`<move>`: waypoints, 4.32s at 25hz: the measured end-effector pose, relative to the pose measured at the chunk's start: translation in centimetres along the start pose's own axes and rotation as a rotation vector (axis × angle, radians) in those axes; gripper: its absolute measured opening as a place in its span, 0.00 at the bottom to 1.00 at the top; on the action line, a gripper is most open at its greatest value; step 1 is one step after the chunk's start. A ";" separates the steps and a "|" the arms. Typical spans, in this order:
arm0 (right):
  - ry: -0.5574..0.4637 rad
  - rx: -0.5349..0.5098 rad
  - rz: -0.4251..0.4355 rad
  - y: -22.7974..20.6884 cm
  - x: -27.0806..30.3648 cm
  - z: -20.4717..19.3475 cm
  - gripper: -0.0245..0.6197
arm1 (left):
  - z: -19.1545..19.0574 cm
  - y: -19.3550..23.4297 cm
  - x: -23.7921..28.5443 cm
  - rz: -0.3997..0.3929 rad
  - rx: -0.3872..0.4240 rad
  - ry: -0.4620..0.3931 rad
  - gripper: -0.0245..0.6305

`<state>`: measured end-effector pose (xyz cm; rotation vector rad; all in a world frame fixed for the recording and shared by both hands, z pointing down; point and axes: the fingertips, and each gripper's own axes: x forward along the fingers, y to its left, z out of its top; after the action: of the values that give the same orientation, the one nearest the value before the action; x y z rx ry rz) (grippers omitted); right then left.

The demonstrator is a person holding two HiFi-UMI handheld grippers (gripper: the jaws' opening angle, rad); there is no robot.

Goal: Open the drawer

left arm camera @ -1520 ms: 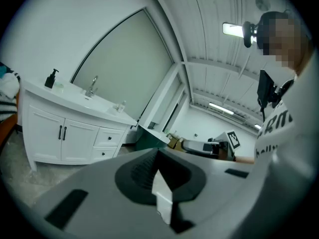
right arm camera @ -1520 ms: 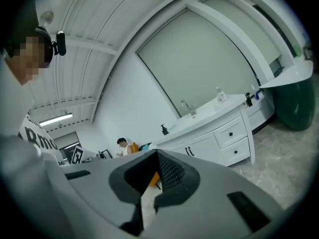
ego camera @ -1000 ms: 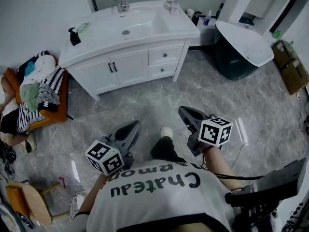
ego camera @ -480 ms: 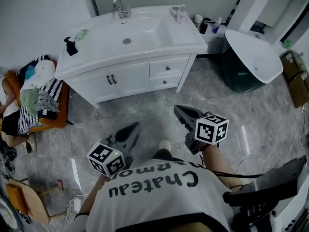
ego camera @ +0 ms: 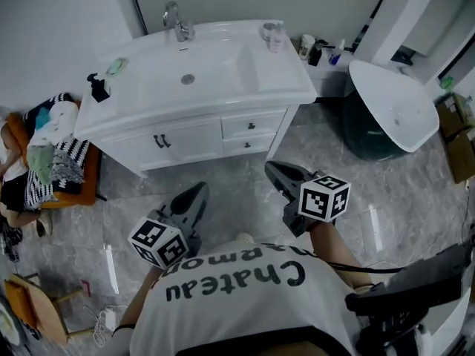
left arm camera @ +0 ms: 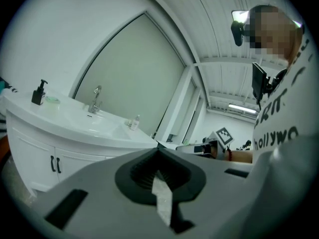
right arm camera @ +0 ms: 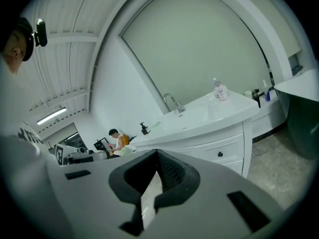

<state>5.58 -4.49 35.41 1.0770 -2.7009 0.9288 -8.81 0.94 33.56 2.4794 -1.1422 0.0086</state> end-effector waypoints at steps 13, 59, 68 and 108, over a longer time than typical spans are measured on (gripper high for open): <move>0.016 0.004 0.021 -5.4 1.4 2.3 0.05 | -1.3 2.4 3.9 0.097 -0.012 0.045 0.05; 0.236 0.104 -0.239 -29.2 21.9 -8.0 0.28 | -8.5 19.6 15.4 0.135 -0.013 0.275 0.05; 0.365 0.099 -0.371 -34.6 25.2 -11.9 0.34 | -10.3 21.4 15.4 0.161 -0.021 0.341 0.05; 0.643 0.048 -0.390 -33.5 23.3 -17.4 0.25 | -11.3 20.5 15.5 0.130 0.000 0.357 0.05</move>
<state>7.56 -27.51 73.27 1.0312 -1.8843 1.0415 -11.63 -18.12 54.05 2.2762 -1.1389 0.4687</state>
